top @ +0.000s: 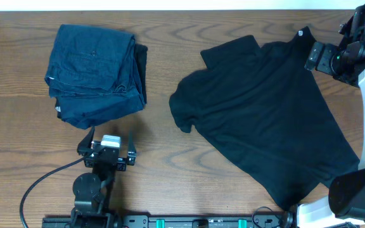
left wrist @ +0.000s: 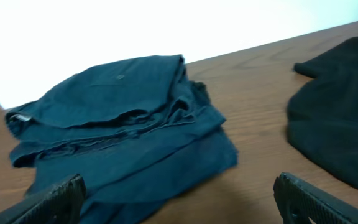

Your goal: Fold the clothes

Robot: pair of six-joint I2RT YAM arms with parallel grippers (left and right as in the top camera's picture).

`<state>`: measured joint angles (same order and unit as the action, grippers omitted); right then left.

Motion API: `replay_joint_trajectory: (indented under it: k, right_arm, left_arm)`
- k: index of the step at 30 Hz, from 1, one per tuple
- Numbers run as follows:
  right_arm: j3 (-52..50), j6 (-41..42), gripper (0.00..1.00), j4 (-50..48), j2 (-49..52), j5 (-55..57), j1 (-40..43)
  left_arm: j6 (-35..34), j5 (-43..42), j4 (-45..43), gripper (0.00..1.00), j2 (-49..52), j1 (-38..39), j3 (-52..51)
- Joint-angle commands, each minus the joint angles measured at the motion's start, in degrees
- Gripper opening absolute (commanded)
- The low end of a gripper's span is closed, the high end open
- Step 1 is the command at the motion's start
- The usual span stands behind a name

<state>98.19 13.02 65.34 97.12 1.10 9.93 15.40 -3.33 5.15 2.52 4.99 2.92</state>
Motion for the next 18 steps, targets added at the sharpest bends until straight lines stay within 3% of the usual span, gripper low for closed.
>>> replay_joint_trajectory:
  k: [1,3,6,11,18]
  right_arm:
    - [-0.1,0.2,0.99,0.1,0.0,0.4,-0.2]
    - [-0.1,0.2,0.99,0.1,0.0,0.4,-0.2]
    - [-0.1,0.2,0.99,0.1,0.0,0.4,-0.2]
    - [-0.1,0.2,0.99,0.1,0.0,0.4,-0.2]
    - [-0.1,0.2,0.99,0.1,0.0,0.4,-0.2]
  left_arm:
    - [1.0,-10.7,-0.3,0.98,0.0,0.2,-0.5]
    - [-4.5,-16.5,0.3,0.98,0.1,0.2,0.7]
    - [-11.7,-17.2,2.4,0.98,2.2,0.2,3.3]
    - [-12.5,-17.2,11.0,0.98,13.1,0.2,13.9]
    - [-12.6,-17.3,26.8,0.98,38.6,0.3,35.9]
